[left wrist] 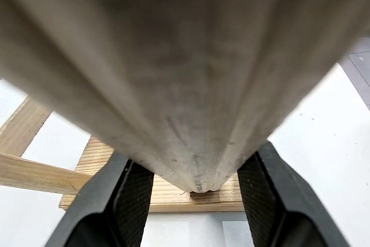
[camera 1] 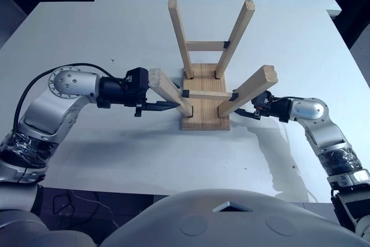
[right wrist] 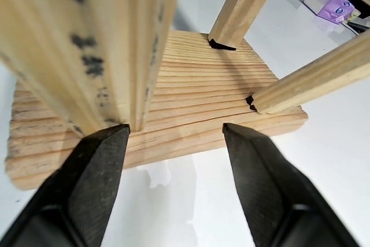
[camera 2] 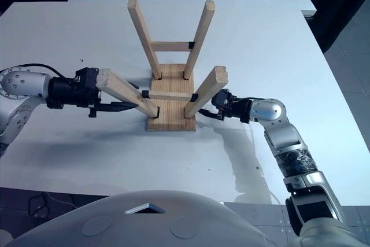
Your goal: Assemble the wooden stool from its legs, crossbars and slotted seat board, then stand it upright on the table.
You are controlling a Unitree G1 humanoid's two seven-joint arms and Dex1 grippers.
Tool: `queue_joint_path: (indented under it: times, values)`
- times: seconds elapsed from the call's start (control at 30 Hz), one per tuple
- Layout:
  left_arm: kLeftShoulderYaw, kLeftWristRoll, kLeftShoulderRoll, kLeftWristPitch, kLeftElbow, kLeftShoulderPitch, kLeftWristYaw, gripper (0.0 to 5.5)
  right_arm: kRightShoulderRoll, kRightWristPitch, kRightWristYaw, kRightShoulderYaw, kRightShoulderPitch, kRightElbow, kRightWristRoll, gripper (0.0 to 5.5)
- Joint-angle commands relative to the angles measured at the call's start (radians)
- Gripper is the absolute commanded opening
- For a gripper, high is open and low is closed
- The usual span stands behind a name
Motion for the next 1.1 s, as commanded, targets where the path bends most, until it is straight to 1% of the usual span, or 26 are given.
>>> queue_joint_path:
  times: [0.03, 0.23, 0.37, 0.43, 0.6, 0.77, 0.87, 0.97, 1.1]
  values:
    - [-0.083, 0.154, 0.008, 0.180, 0.045, 0.042, 0.054, 2.04, 0.063, -0.017, 0.076, 0.091, 0.035, -0.112, 0.039, 2.99]
    - [-0.152, 0.226, -0.027, 0.170, 0.084, 0.059, 0.053, 2.04, 0.043, 0.038, 0.054, 0.014, 0.007, -0.162, 0.078, 2.99]
    - [-0.155, 0.251, -0.022, 0.151, 0.102, 0.083, 0.062, 2.04, -0.047, 0.025, 0.078, -0.046, -0.065, -0.107, 0.021, 2.99]
    - [-0.150, 0.249, -0.017, 0.147, 0.100, 0.092, 0.067, 2.04, -0.096, 0.003, 0.074, -0.063, -0.138, -0.028, -0.035, 2.99]
    - [-0.149, 0.245, -0.010, 0.144, 0.089, 0.094, 0.075, 2.04, -0.155, -0.009, 0.079, -0.058, -0.348, 0.158, -0.131, 2.99]
    - [-0.152, 0.246, -0.011, 0.142, 0.086, 0.075, 0.067, 2.04, -0.185, -0.038, 0.177, 0.004, -0.496, 0.265, -0.199, 2.99]
    - [-0.151, 0.246, -0.007, 0.137, 0.088, 0.074, 0.059, 2.04, -0.121, -0.060, 0.174, 0.024, -0.652, 0.359, -0.234, 2.99]
    - [-0.152, 0.248, -0.009, 0.138, 0.091, 0.072, 0.059, 2.04, -0.014, -0.070, 0.192, 0.051, -0.813, 0.438, -0.234, 2.99]
    - [-0.156, 0.250, -0.018, 0.140, 0.092, 0.069, 0.065, 2.04, 0.145, -0.085, 0.225, 0.084, -0.978, 0.553, -0.222, 2.99]
